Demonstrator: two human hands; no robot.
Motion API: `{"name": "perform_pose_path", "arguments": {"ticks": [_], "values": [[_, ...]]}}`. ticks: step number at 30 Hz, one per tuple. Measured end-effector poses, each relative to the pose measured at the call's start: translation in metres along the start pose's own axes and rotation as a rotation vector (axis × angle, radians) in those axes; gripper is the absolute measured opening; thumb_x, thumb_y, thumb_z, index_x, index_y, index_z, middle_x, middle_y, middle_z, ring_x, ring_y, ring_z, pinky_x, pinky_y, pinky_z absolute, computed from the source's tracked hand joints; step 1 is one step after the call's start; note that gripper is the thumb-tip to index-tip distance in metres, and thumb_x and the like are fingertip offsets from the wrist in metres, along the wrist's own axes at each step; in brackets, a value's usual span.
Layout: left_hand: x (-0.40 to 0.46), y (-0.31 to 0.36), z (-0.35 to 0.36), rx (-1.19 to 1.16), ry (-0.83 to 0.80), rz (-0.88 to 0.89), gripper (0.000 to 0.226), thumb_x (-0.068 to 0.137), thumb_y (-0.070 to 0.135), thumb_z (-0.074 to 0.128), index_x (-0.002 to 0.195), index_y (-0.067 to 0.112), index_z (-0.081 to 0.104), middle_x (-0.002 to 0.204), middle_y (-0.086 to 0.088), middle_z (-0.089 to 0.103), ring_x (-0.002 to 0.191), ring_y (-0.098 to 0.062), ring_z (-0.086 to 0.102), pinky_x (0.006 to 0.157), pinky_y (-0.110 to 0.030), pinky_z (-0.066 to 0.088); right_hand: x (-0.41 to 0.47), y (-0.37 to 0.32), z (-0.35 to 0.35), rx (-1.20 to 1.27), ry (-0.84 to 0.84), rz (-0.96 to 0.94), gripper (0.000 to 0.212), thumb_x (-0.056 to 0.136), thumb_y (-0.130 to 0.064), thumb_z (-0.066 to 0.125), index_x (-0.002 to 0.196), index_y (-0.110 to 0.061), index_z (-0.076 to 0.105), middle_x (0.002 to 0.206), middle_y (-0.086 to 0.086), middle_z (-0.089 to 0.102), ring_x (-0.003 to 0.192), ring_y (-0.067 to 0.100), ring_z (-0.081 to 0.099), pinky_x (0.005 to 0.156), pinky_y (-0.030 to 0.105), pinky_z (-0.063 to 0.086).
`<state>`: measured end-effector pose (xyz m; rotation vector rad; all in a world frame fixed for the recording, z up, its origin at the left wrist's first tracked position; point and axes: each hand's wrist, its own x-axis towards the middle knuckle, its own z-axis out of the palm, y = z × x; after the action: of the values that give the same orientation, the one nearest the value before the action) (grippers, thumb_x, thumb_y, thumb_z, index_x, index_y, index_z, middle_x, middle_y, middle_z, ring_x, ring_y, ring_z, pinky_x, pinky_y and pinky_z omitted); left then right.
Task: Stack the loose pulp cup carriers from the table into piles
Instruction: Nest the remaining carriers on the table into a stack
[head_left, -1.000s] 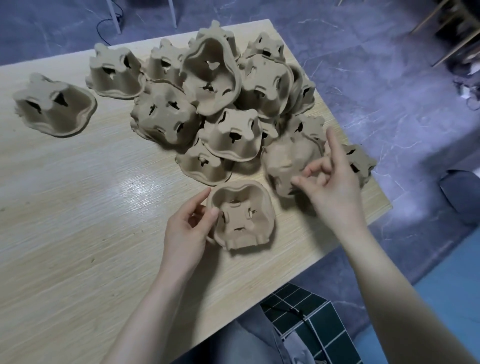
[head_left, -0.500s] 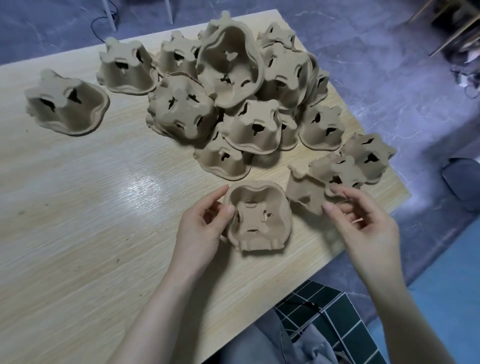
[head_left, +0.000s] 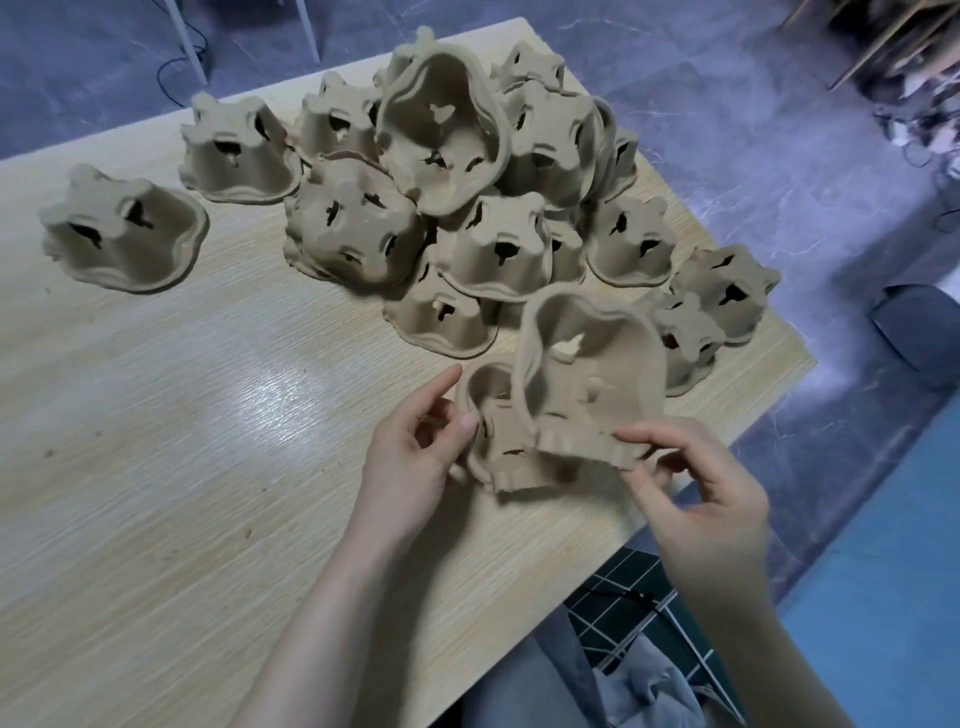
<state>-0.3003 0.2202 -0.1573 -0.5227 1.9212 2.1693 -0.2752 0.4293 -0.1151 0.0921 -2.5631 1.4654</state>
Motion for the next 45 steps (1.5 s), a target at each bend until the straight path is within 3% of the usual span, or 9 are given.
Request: {"name": "perform_pose_path", "arguments": {"ticks": [9,15,20,23,28,32,34,38,45], "values": [[-0.001,0.000,0.002,-0.030,0.027,-0.031,0.036,0.094,0.008,0.061,0.118,0.034,0.066,0.074,0.010,0.065,0.053,-0.002,0.049,0.049,-0.020,0.043,0.003,0.025,0.014,-0.159,-0.188,-0.104,0.021,0.082,-0.009,0.066,0.100,-0.018,0.071,0.094,-0.012,0.065,0.090,0.003,0.057,0.077,0.010,0.041],[-0.003,-0.003,0.005,-0.019,0.082,-0.019,0.026,0.100,0.025,0.051,0.117,0.032,0.070,0.087,0.016,0.074,0.074,-0.004,0.064,0.062,-0.022,0.051,-0.001,0.035,0.010,-0.187,-0.222,-0.120,0.022,0.087,-0.014,0.057,0.103,-0.017,0.072,0.092,-0.008,0.061,0.090,0.010,0.058,0.074,0.017,0.045],[-0.006,0.003,0.011,-0.003,0.051,0.012,0.031,0.090,0.026,0.061,0.120,0.032,0.065,0.071,0.011,0.067,0.051,-0.001,0.053,0.051,-0.016,0.046,0.002,0.038,0.007,-0.169,-0.228,-0.102,0.028,0.088,-0.014,0.053,0.109,-0.023,0.069,0.093,-0.009,0.056,0.082,0.012,0.057,0.061,0.028,0.049],[-0.006,0.002,0.014,0.045,0.068,0.033,0.043,0.087,0.018,0.069,0.128,0.028,0.063,0.082,0.003,0.065,0.056,-0.001,0.056,0.050,-0.014,0.044,0.005,0.039,0.000,-0.174,-0.183,-0.081,0.037,0.089,-0.009,0.050,0.120,-0.022,0.066,0.097,-0.015,0.053,0.074,0.012,0.054,0.056,0.030,0.048],[-0.005,0.001,0.023,0.024,0.091,0.041,0.043,0.089,0.011,0.068,0.130,0.023,0.062,0.083,0.003,0.062,0.046,-0.001,0.052,0.046,-0.014,0.042,0.044,0.058,-0.031,-0.253,-0.008,0.153,0.039,0.090,-0.008,0.061,0.125,-0.027,0.061,0.108,-0.022,0.047,0.075,0.007,0.053,0.067,0.008,0.044],[0.000,-0.001,0.033,0.019,0.069,0.040,0.043,0.090,0.010,0.067,0.130,0.022,0.062,0.085,0.001,0.060,0.045,-0.001,0.051,0.046,-0.014,0.041,0.097,0.078,-0.050,-0.353,0.040,0.236,0.042,0.088,-0.024,0.067,0.129,-0.026,0.058,0.117,-0.003,0.051,0.067,0.005,0.052,0.078,0.022,0.048],[0.003,-0.001,0.037,0.031,0.056,0.045,0.042,0.090,0.010,0.067,0.130,0.023,0.062,0.084,0.001,0.060,0.047,-0.001,0.051,0.046,-0.014,0.042,0.118,0.088,-0.054,-0.433,-0.008,0.281,0.049,0.086,-0.036,0.068,0.132,-0.024,0.056,0.121,0.001,0.055,0.081,0.009,0.055,0.086,0.036,0.048],[0.008,-0.001,0.041,0.030,0.050,0.040,0.041,0.090,0.012,0.067,0.129,0.026,0.062,0.082,0.004,0.060,0.050,0.000,0.052,0.046,-0.015,0.042,0.138,0.103,-0.055,-0.462,-0.166,0.374,0.063,0.081,-0.043,0.074,0.137,-0.023,0.052,0.127,0.002,0.060,0.115,0.018,0.058,0.097,0.040,0.047],[0.011,-0.005,0.039,0.012,0.044,0.044,0.039,0.090,0.010,0.067,0.123,0.031,0.065,0.079,0.008,0.062,0.052,-0.002,0.052,0.047,-0.015,0.043,0.125,0.087,-0.044,-0.499,-0.082,0.229,0.067,0.079,-0.028,0.079,0.139,-0.027,0.050,0.119,-0.005,0.056,0.111,0.015,0.055,0.087,0.033,0.044]]}}
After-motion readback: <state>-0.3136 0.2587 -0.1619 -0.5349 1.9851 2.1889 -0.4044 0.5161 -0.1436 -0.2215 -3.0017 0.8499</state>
